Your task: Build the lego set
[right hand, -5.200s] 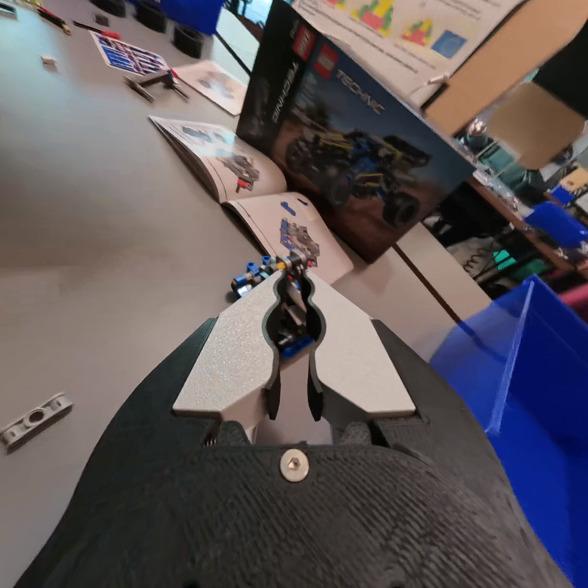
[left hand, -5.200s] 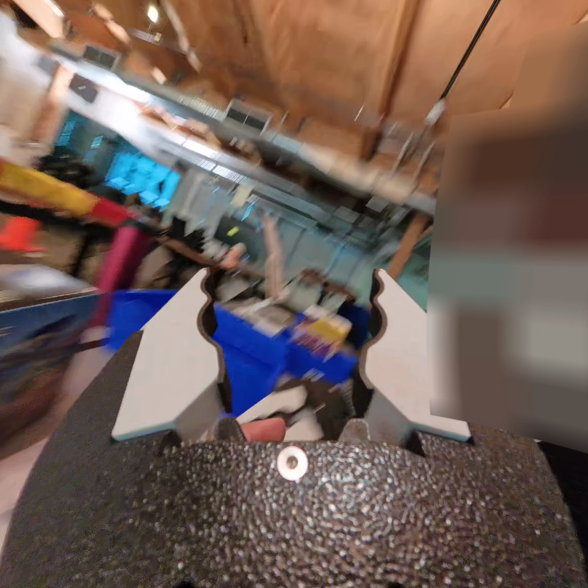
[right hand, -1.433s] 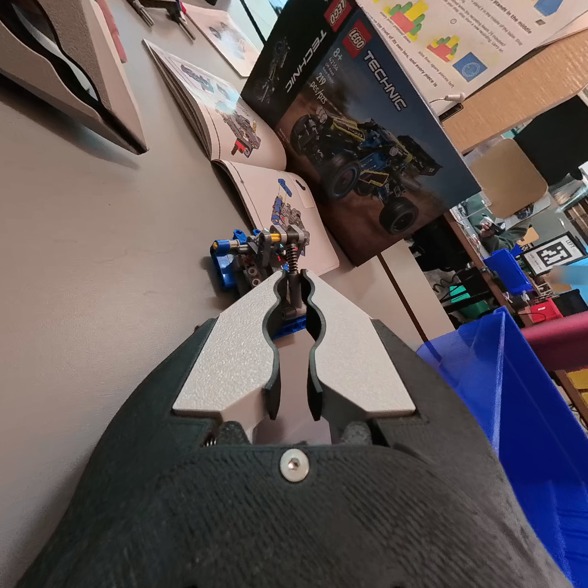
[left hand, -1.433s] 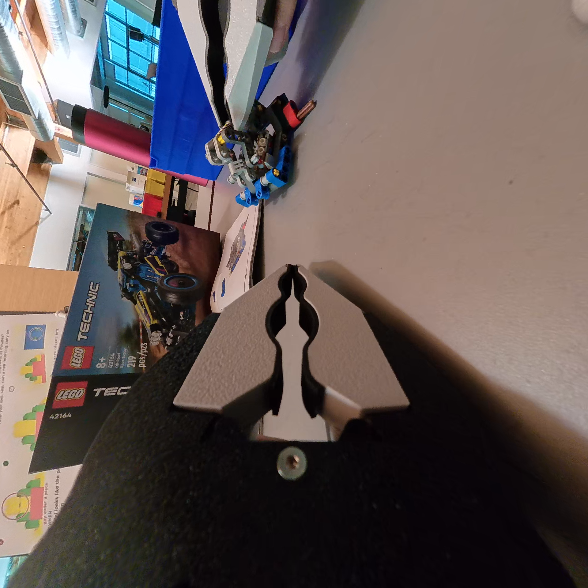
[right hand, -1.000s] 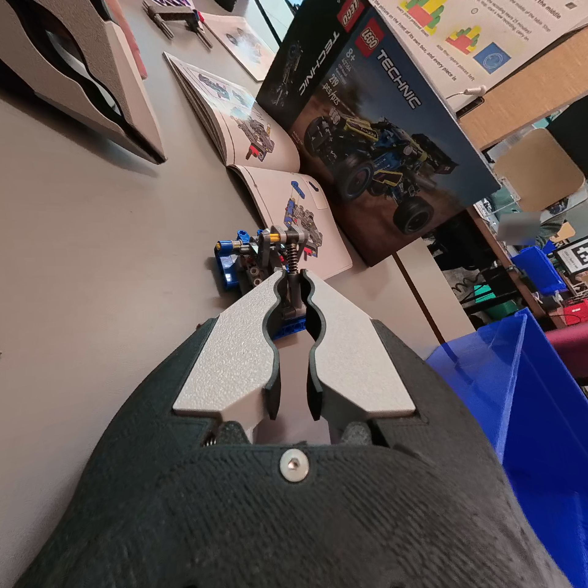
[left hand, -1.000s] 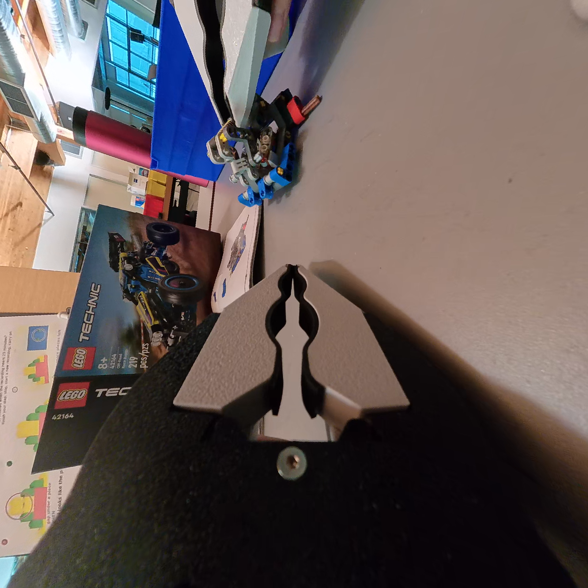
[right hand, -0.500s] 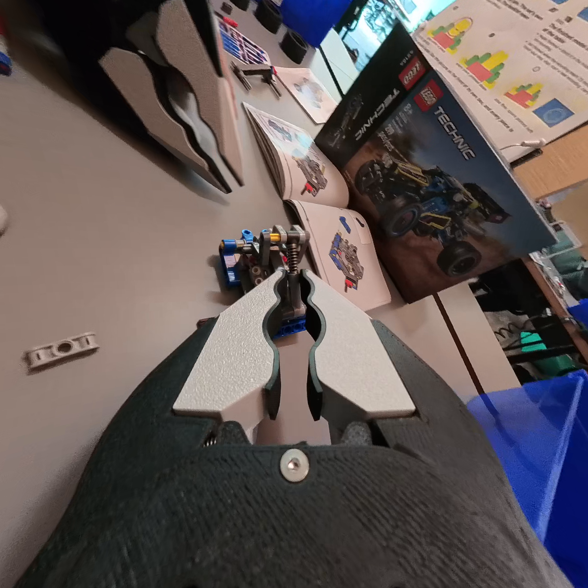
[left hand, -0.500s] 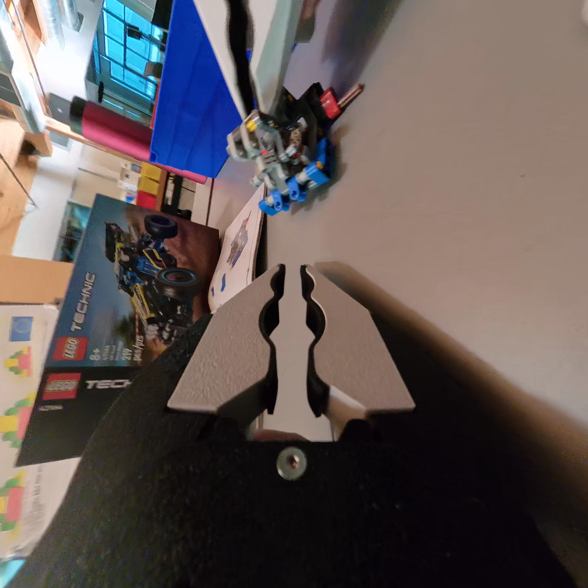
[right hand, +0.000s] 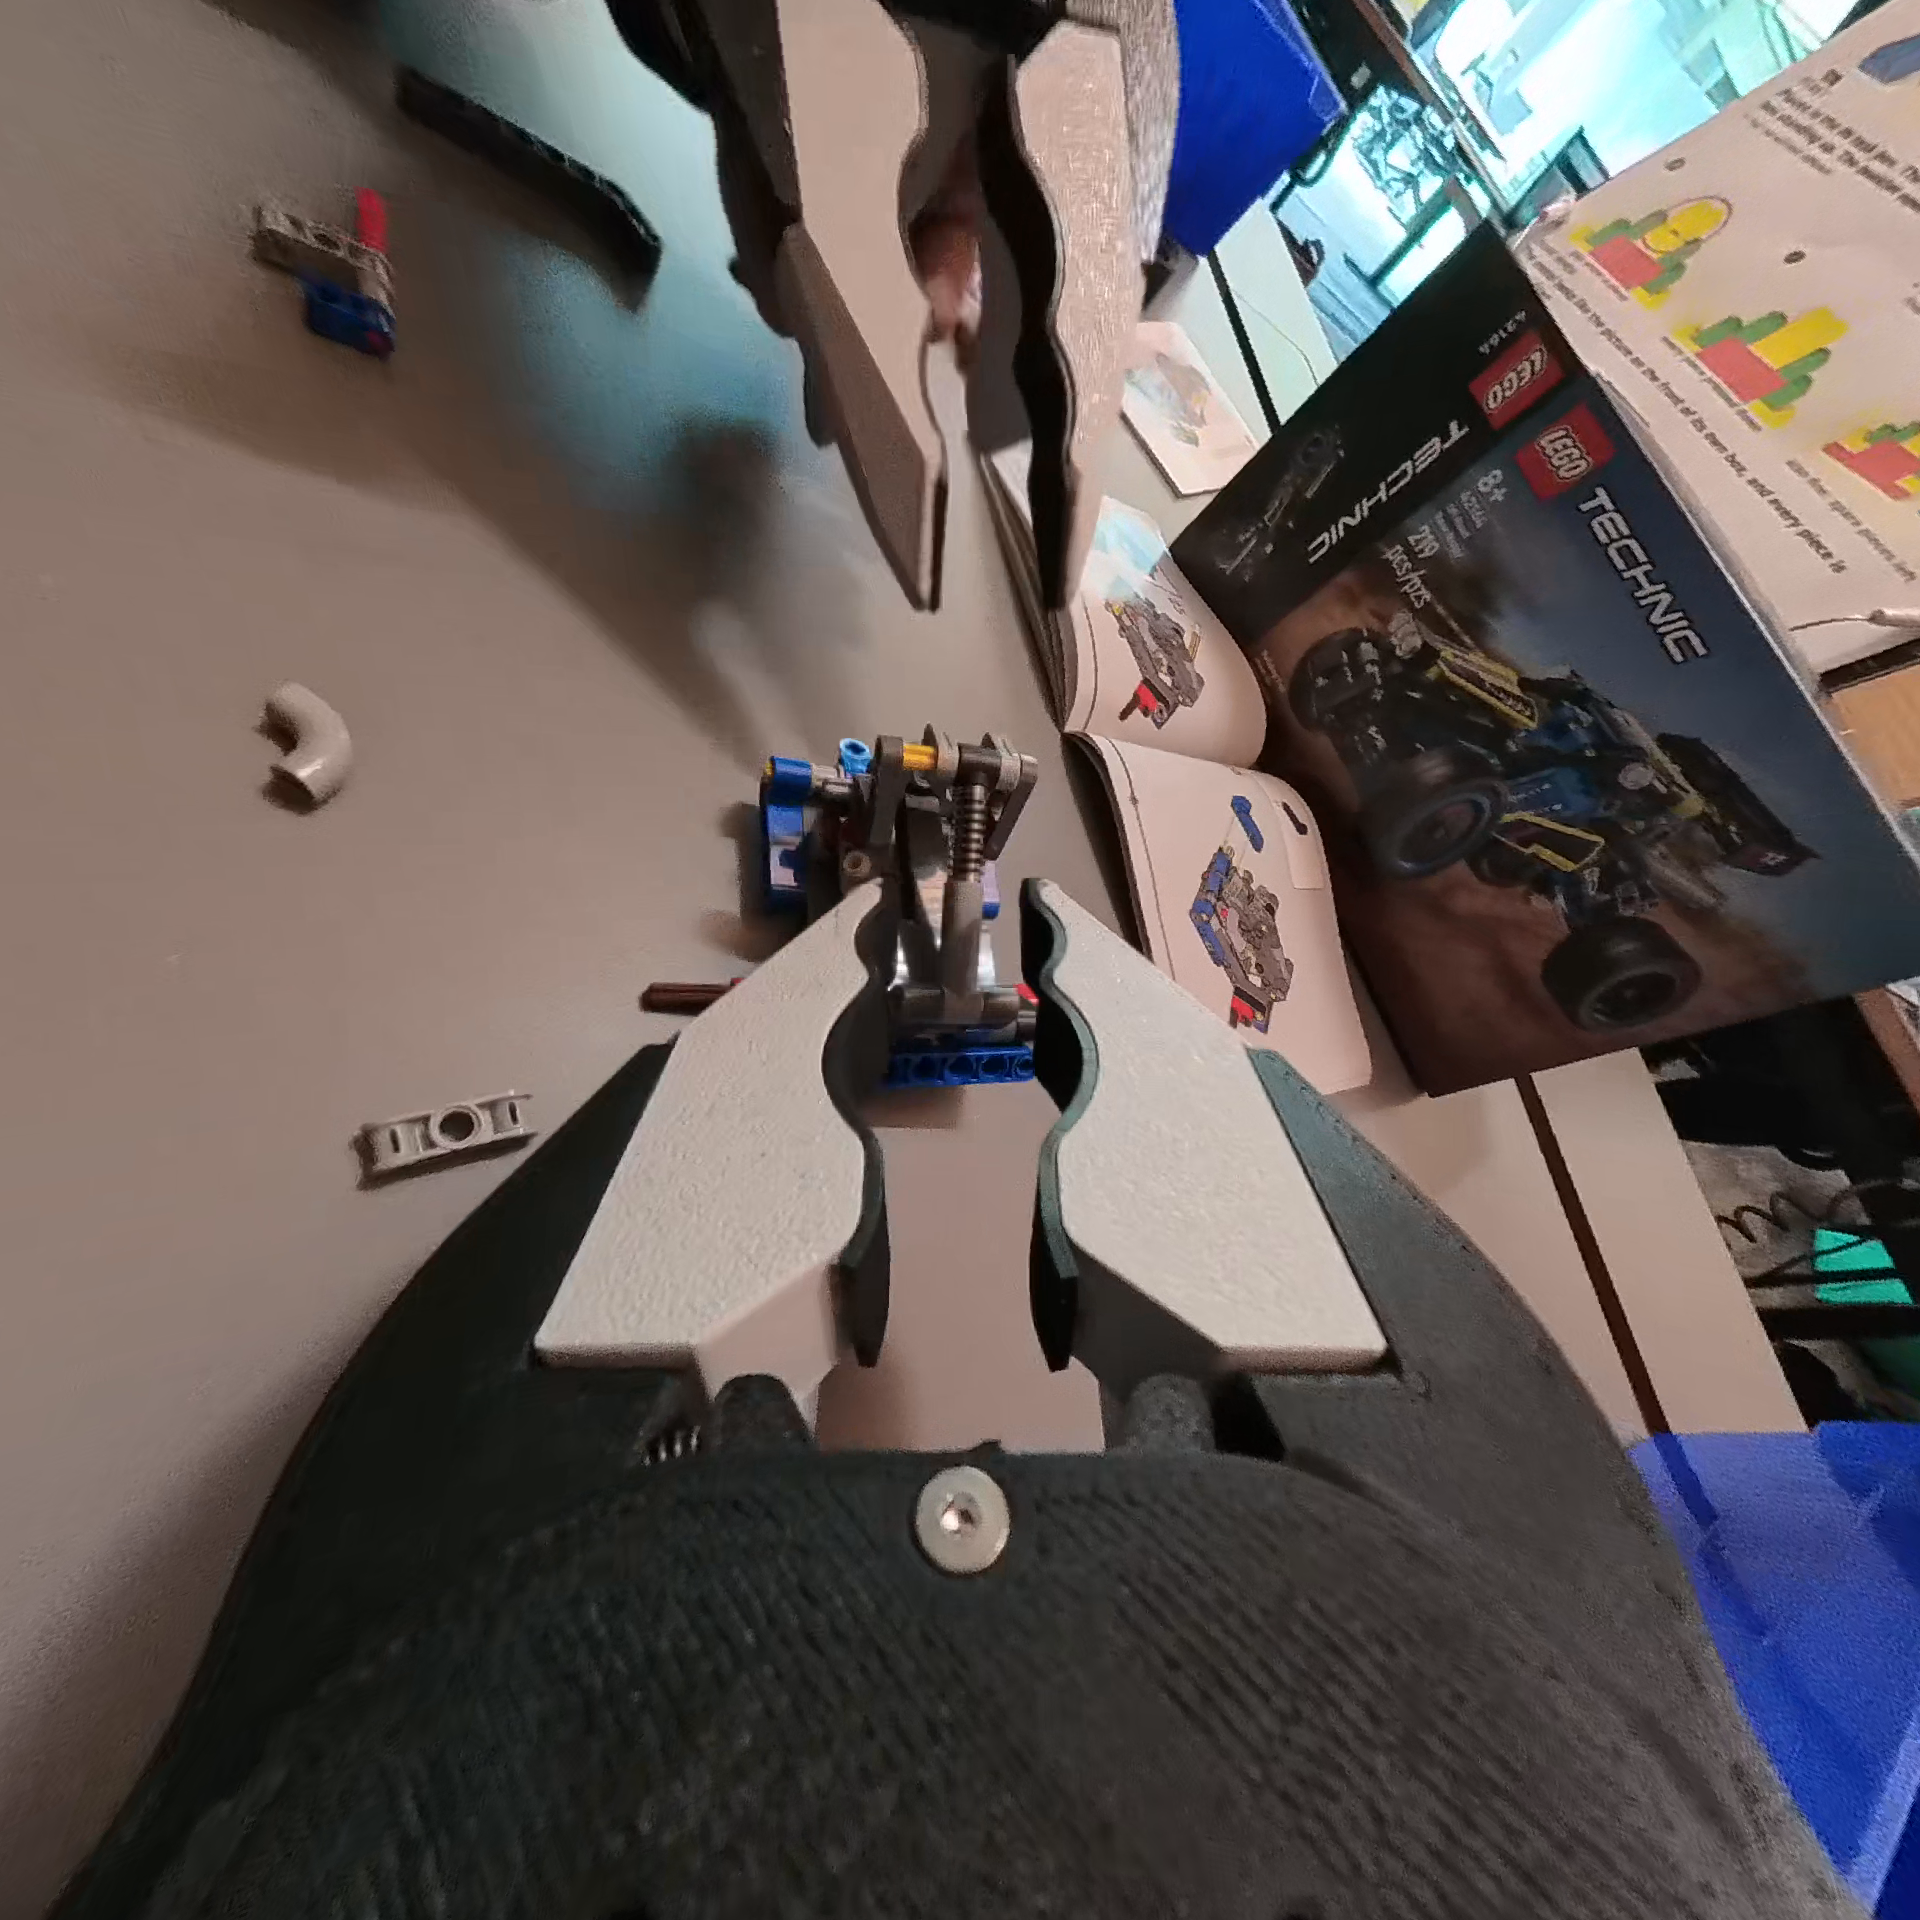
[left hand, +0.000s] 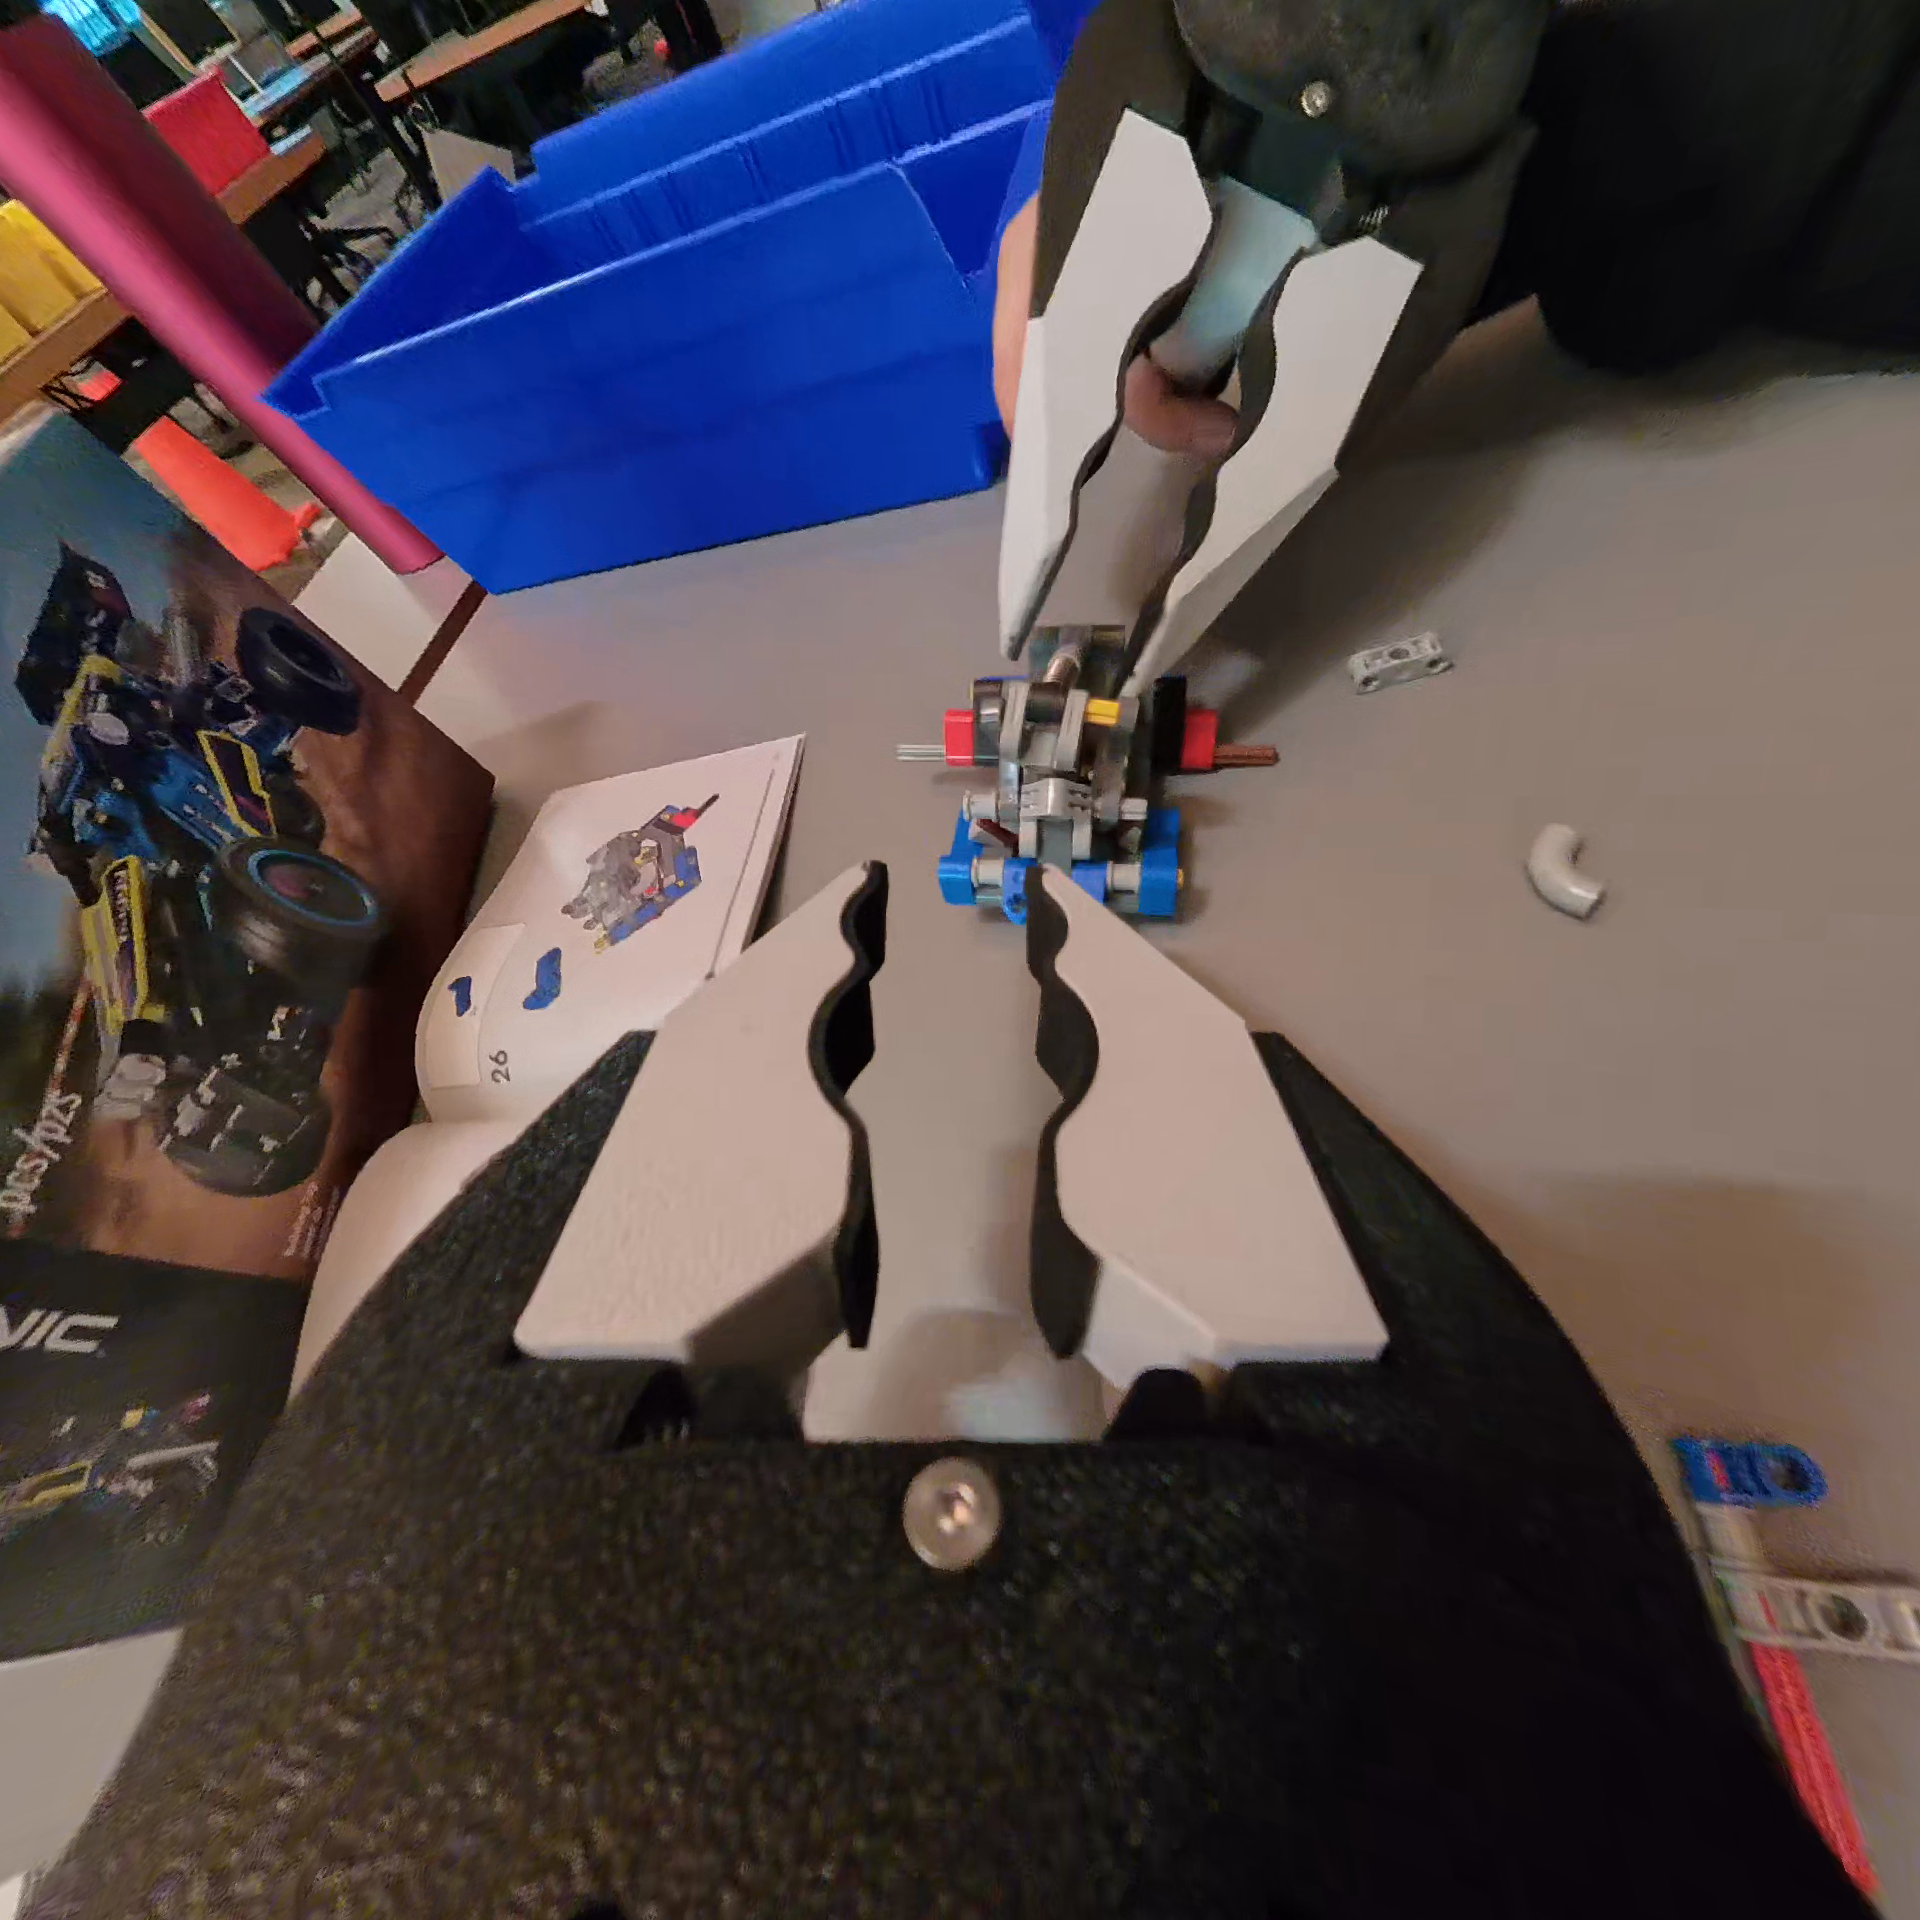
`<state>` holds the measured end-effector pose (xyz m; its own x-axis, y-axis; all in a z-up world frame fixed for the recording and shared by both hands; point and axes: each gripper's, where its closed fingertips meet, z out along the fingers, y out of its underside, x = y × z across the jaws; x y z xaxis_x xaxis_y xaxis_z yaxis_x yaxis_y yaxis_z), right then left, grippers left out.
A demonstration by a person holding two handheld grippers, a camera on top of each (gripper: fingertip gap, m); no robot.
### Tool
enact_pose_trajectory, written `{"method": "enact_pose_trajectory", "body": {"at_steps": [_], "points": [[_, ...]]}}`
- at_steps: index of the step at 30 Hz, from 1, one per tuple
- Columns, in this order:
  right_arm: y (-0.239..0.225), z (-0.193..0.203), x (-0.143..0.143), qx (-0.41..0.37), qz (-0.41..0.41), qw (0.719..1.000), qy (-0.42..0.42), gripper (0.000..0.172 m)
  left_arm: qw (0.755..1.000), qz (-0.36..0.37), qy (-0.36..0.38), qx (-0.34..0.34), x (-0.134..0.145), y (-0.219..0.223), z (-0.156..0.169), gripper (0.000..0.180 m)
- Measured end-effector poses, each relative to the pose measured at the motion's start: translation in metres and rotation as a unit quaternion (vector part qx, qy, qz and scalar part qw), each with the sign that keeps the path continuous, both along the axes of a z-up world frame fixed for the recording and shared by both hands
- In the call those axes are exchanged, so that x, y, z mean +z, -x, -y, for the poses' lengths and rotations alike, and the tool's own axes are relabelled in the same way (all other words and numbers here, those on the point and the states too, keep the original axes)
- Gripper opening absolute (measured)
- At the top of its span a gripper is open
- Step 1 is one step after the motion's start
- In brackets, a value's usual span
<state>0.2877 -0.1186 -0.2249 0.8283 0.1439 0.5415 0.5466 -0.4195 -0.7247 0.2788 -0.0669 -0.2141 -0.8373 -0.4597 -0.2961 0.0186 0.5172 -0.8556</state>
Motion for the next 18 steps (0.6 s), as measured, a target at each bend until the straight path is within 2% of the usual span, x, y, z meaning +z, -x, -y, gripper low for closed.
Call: {"method": "enact_pose_trajectory", "body": {"at_steps": [4,6,10,14,18], "points": [[0.002,0.002,0.010,0.000,-0.007,1.000,-0.018,0.014,0.999,-0.009,-0.033,-0.020,-0.002,-0.010,0.001,0.020],[0.005,0.003,0.010,0.002,-0.011,1.000,-0.015,0.017,0.998,-0.008,-0.040,-0.052,0.002,-0.012,0.008,0.009],[0.010,-0.001,0.011,0.000,-0.024,1.000,-0.012,0.023,0.995,-0.016,-0.051,-0.086,0.002,-0.023,0.017,0.011],[0.011,-0.010,0.018,-0.015,-0.022,0.999,-0.034,0.027,0.987,-0.070,-0.041,-0.137,-0.006,-0.018,0.023,0.025],[0.016,-0.012,0.024,-0.016,-0.055,0.997,-0.045,0.037,0.979,-0.103,-0.016,-0.174,-0.006,-0.012,0.026,0.027]]}}
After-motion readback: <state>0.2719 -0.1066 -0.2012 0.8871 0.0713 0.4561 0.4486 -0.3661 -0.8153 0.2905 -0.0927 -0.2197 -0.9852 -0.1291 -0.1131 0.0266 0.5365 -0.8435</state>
